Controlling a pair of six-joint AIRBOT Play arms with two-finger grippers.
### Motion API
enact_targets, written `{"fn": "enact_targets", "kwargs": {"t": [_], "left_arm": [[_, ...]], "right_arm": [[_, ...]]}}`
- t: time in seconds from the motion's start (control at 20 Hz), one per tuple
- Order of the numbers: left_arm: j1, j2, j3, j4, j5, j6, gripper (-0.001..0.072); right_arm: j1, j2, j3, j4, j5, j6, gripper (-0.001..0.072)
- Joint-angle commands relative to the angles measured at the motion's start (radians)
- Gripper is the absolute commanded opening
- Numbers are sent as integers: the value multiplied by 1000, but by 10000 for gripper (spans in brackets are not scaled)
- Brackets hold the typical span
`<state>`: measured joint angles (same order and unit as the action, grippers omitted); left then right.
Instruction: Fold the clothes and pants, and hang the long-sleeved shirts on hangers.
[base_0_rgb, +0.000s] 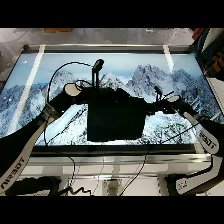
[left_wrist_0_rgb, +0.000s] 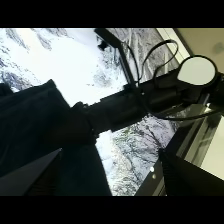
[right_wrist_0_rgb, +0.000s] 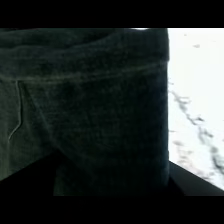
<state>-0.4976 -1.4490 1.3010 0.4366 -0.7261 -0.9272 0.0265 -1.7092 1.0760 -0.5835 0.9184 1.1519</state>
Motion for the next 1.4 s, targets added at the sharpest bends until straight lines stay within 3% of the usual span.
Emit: {"fn": "enact_targets", "kwargs": {"t": [0.0,0.1,0.2,0.3,0.35,0.45,0.55,0.7,0.95,1.15,1.35], "left_arm": [[1,0,0,7,0,0,705],[6,0,0,66,1,1,704],[18,1,0,208,0,0,694],[53,4,1,362,0,-1,690],[81,14,1,409,0,-17,625],[154,56,1,439,-2,-54,355],[246,128,1,459,-6,-52,30],[381,260,1,597,-43,-53,34],[554,454,1,782,-321,-53,34],[629,543,0,930,-467,-107,35],[640,560,0,935,-476,-106,35]], "right_arm": [[92,-79,37,-2,113,39,595],[151,-82,71,12,91,-18,429],[195,-80,139,10,88,-55,38],[207,-80,230,10,89,-57,31],[200,-80,283,10,95,-56,31],[158,-79,391,10,150,-48,31],[78,-79,491,10,271,-12,31],[-93,-56,579,8,447,56,32],[-449,88,582,-95,477,209,32],[-712,230,582,-386,477,362,32],[-940,307,580,-821,580,619,32]]}}
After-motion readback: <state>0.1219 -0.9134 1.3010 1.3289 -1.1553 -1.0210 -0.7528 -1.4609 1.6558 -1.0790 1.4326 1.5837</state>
